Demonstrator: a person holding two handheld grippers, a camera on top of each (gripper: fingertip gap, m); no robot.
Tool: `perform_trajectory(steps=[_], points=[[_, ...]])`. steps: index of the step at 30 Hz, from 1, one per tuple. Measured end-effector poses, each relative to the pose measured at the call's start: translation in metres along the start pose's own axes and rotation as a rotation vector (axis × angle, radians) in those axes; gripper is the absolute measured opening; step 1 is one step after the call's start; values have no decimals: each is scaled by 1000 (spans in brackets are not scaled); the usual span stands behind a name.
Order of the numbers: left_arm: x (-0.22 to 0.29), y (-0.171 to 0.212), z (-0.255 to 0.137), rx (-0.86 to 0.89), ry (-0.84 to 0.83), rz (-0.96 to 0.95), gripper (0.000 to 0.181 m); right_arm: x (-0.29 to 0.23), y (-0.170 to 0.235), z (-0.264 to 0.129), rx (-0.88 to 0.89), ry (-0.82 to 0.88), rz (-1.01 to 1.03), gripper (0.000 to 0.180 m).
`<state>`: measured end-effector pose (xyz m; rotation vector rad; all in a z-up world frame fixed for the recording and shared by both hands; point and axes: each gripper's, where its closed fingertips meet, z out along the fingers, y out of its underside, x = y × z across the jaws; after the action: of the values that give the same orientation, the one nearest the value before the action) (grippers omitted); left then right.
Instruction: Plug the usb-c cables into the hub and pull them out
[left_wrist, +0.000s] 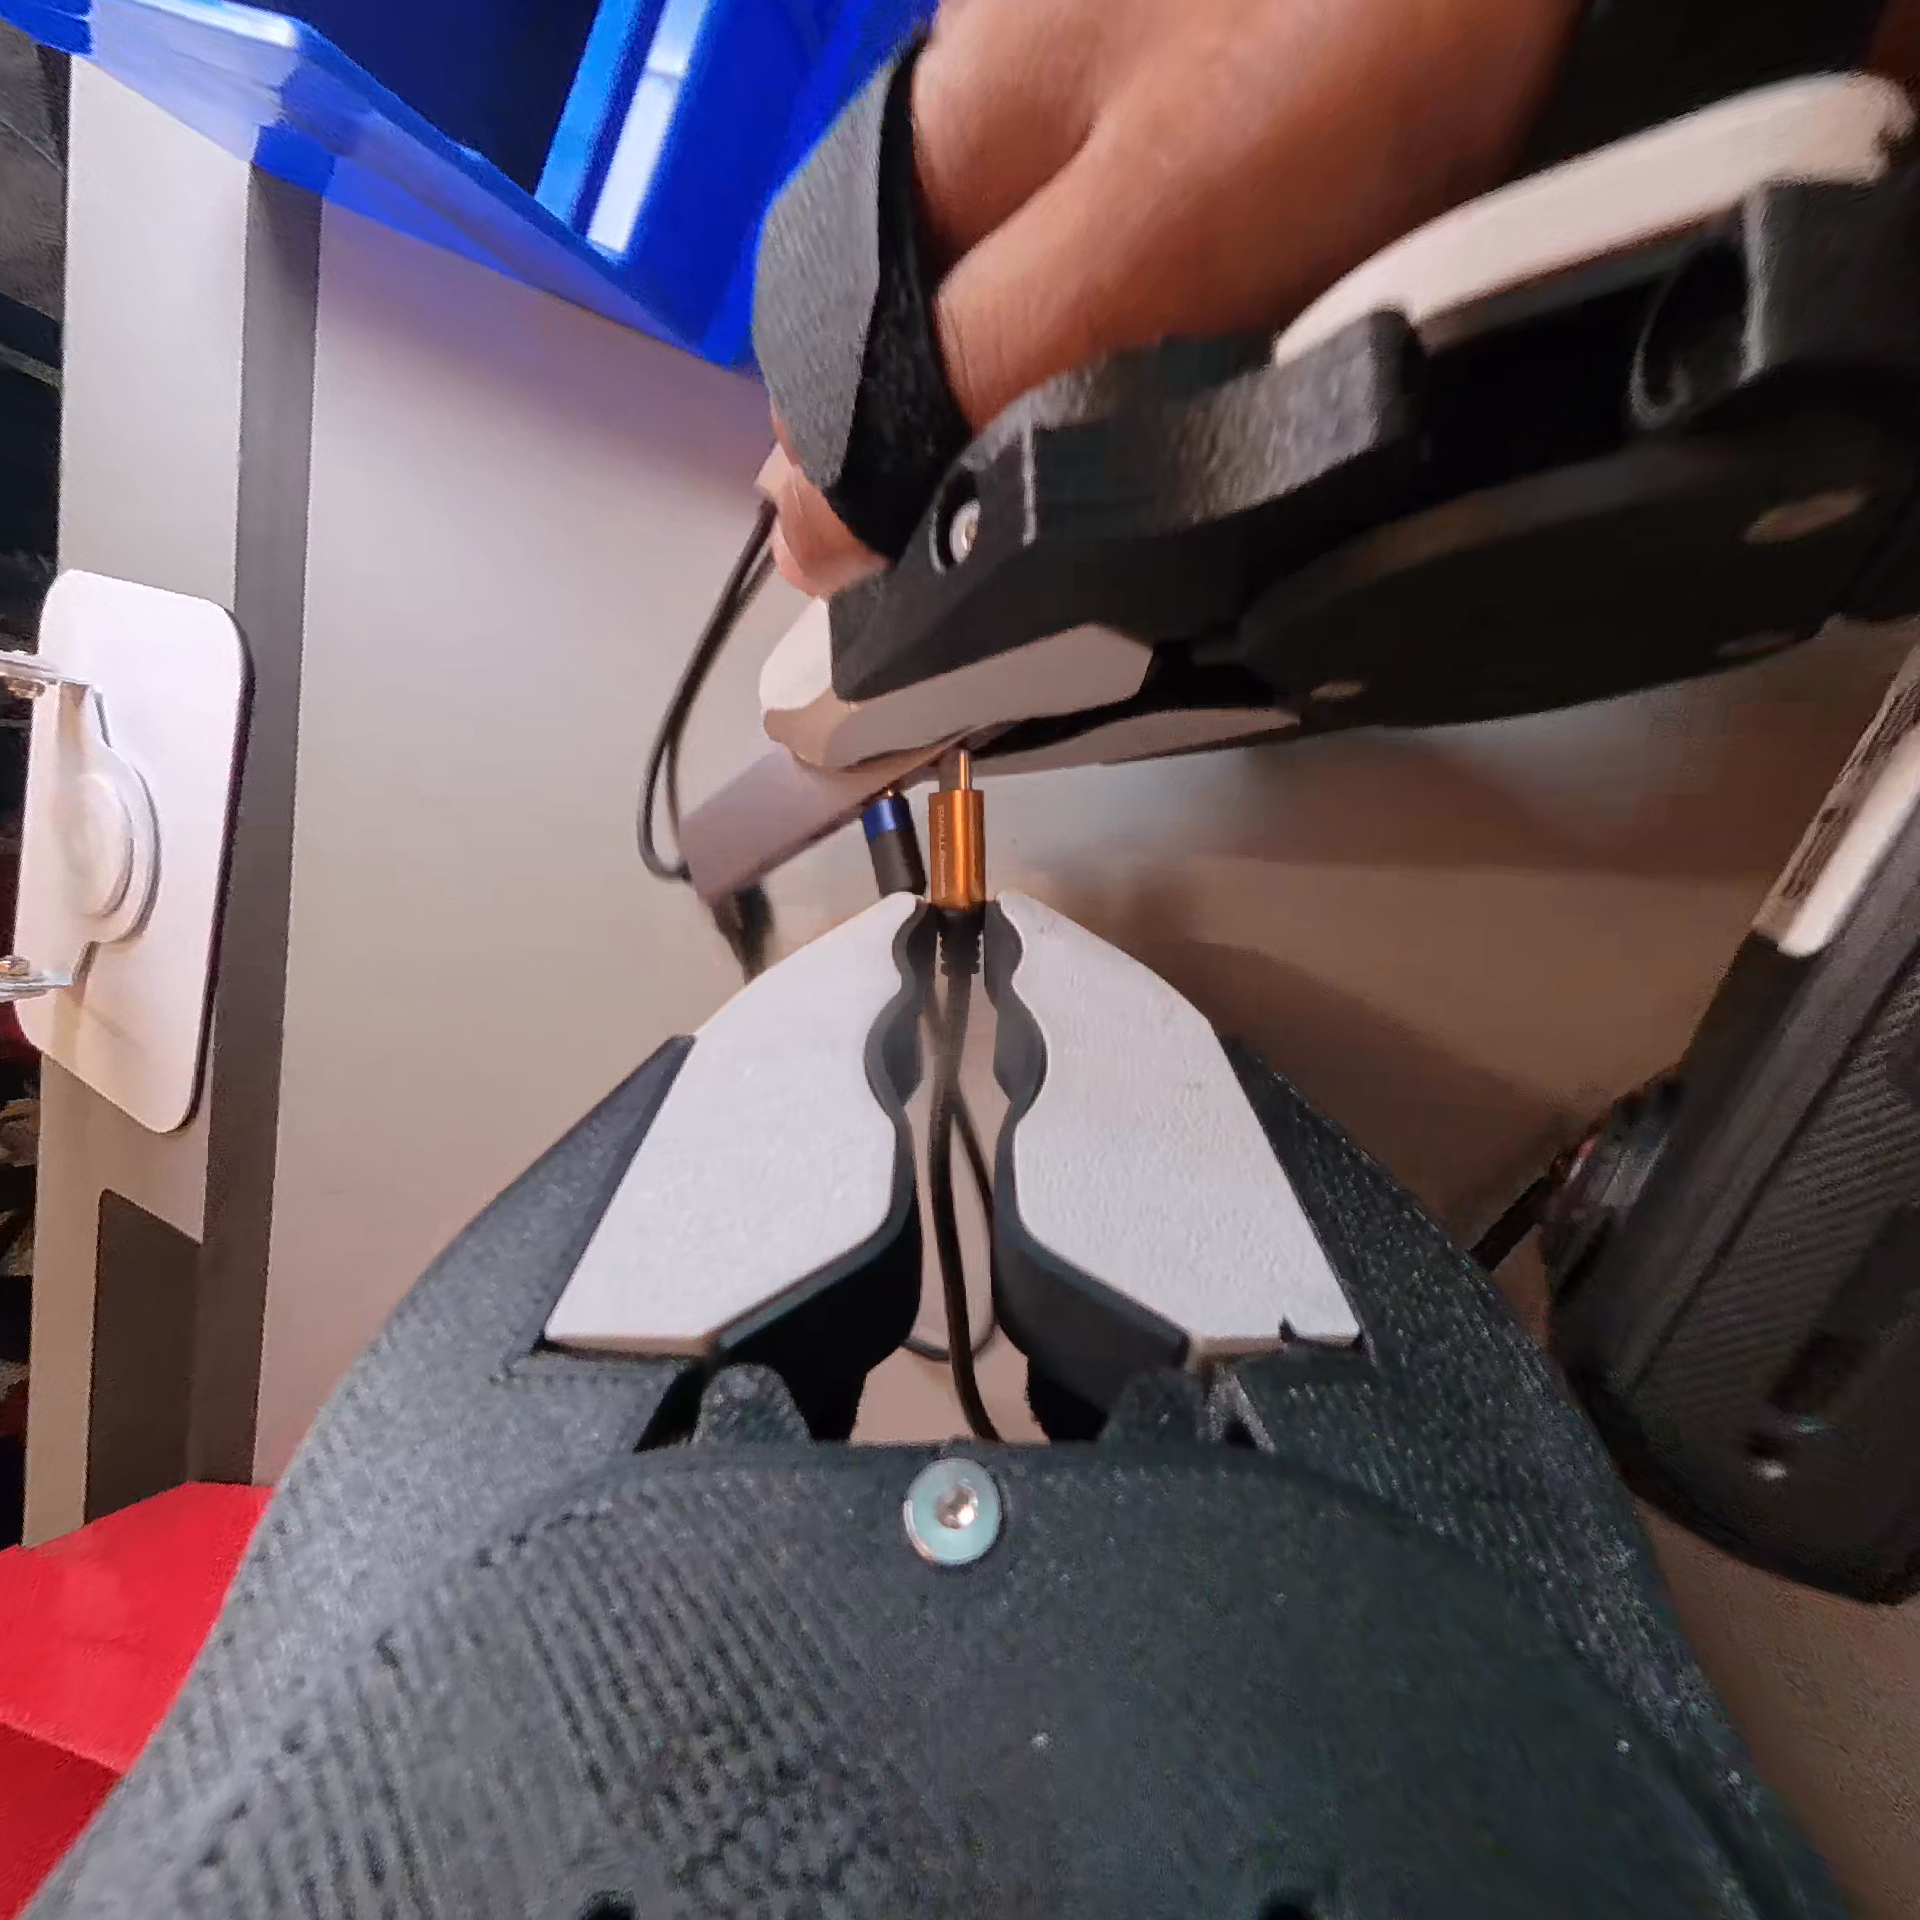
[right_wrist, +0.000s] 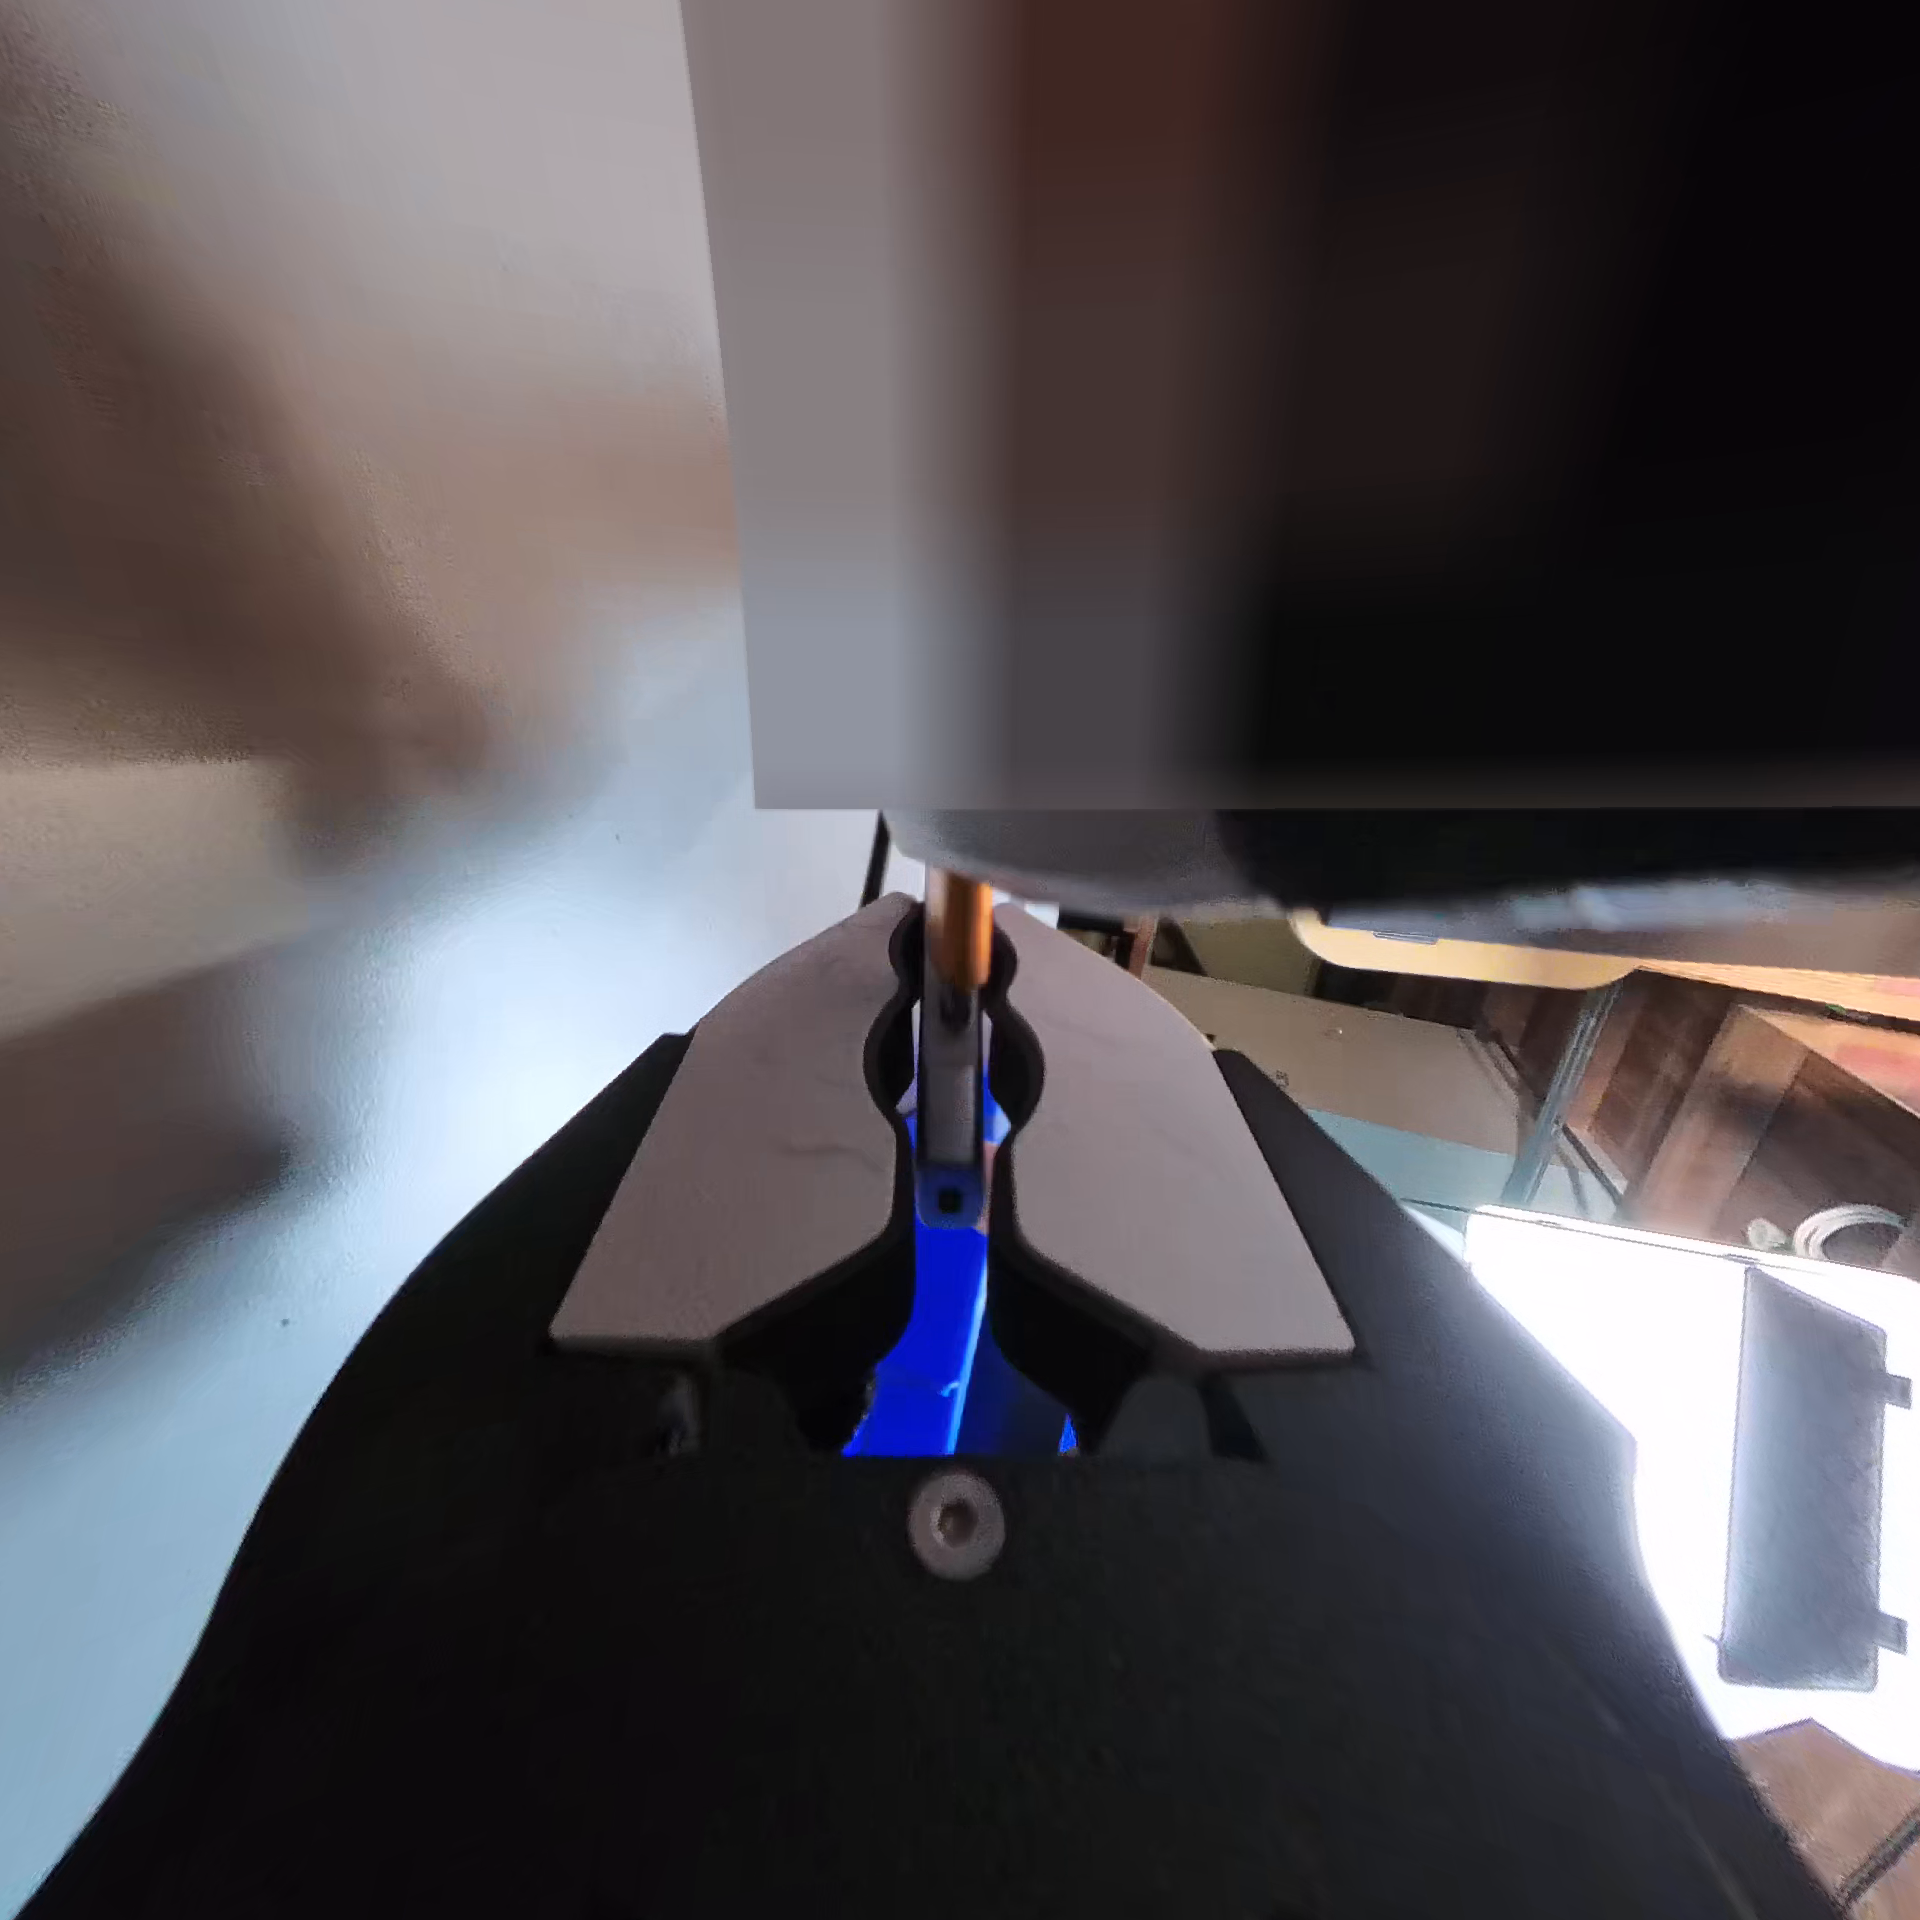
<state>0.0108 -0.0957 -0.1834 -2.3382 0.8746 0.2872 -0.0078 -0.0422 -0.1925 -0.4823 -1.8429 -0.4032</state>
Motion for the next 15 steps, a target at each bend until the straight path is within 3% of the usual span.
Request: perform_trajectory(steps=[6, 15], points=[[3, -2, -7, -22, 21, -34, 9, -4, -15, -2, 30, -28, 32, 10], [-2, 16, -12, -21, 47, -75, 9, 0, -12, -10, 213, -85, 181, 12]])
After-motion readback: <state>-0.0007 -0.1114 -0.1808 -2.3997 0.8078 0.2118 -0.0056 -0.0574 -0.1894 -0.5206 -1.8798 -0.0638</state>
